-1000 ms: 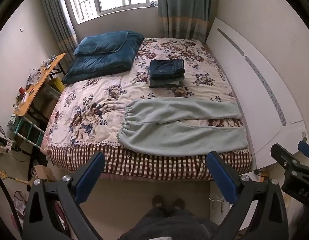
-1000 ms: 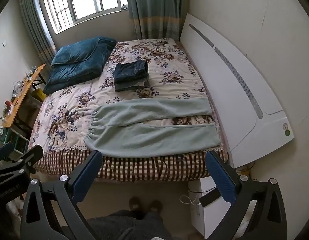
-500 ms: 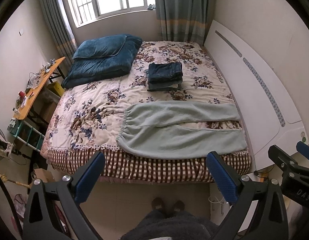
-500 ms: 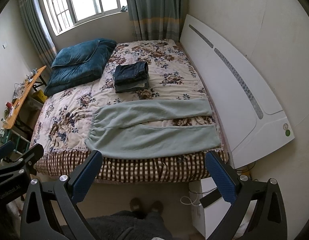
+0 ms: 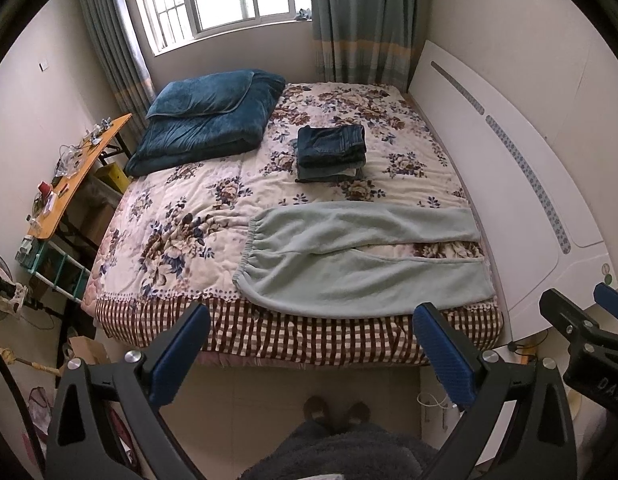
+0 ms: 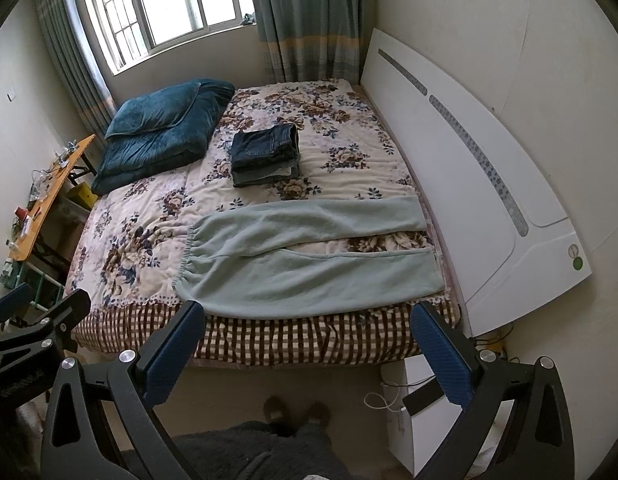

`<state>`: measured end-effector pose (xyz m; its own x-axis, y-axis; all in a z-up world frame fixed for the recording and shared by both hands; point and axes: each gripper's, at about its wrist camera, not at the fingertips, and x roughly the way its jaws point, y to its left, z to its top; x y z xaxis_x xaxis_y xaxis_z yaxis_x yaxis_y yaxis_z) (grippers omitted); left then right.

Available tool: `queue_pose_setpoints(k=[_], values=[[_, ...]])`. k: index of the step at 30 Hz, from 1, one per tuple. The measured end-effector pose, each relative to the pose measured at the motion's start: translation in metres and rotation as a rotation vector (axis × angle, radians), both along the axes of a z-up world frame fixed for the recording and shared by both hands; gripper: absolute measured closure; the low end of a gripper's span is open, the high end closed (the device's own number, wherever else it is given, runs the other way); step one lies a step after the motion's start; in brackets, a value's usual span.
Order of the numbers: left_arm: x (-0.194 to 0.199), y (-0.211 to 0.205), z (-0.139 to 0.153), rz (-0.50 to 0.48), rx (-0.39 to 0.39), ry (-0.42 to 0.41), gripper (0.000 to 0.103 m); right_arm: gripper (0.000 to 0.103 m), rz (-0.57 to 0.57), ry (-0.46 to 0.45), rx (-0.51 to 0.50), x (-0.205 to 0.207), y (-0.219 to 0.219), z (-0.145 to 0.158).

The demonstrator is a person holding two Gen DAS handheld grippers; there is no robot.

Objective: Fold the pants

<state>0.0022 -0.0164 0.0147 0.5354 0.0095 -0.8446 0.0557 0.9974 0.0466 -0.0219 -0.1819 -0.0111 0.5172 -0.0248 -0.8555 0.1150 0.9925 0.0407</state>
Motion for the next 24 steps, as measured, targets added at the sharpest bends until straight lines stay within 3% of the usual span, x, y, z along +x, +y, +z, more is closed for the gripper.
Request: queue_pose_setpoints(k=[24], values=[[-0.0023,-0.0014,0.0058,-0.007,0.0,-0.003,0.0,0.0,0.0,-0.001,0.011,-0.0097,0.0038,0.0045]])
